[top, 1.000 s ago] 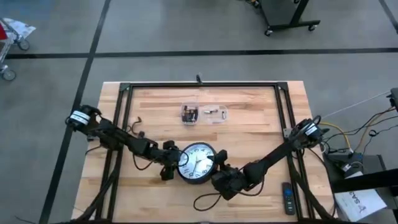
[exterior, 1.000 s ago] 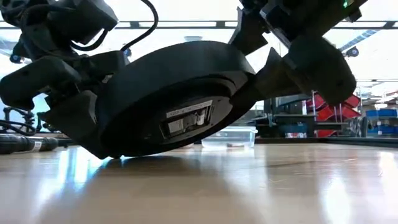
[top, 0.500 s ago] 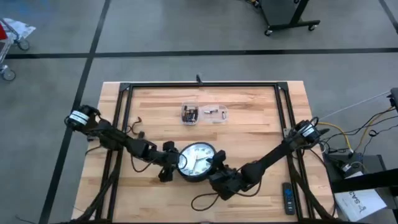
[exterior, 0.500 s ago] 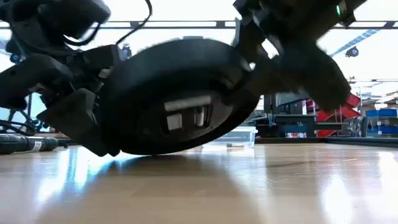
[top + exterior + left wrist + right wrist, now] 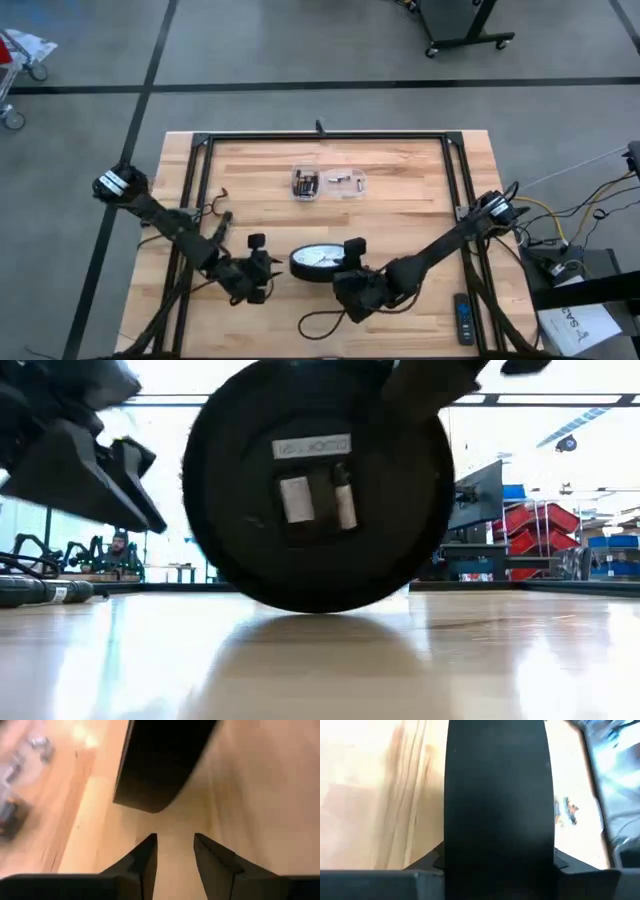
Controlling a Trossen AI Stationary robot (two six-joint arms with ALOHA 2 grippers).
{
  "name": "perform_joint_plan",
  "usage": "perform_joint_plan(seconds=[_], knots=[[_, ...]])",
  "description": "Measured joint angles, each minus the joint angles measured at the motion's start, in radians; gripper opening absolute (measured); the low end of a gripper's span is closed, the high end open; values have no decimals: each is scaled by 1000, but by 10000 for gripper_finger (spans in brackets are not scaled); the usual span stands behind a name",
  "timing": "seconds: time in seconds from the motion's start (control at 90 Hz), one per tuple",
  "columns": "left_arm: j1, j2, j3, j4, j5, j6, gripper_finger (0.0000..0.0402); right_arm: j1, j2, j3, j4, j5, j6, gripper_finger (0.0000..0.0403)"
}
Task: Insert battery
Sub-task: Adjust the clock
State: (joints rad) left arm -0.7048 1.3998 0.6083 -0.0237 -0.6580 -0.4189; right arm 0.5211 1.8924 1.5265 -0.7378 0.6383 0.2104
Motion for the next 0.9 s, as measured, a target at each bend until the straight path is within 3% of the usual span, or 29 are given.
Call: perform_joint_plan(seconds=[0.222, 0.478, 0.722, 0.9], knots=[[-54, 38, 0, 108, -78, 5, 108, -64, -1, 135, -181, -199, 71, 154], [-58, 149, 4, 288, -102, 104, 109, -192, 0, 299, -401, -414, 68, 136], [-59, 265, 176, 284, -173, 441, 109, -358, 0, 312, -466, -759, 46, 148], [-59, 328, 341, 149, -192, 703, 109, -473, 0, 275, -461, -947, -17, 136]])
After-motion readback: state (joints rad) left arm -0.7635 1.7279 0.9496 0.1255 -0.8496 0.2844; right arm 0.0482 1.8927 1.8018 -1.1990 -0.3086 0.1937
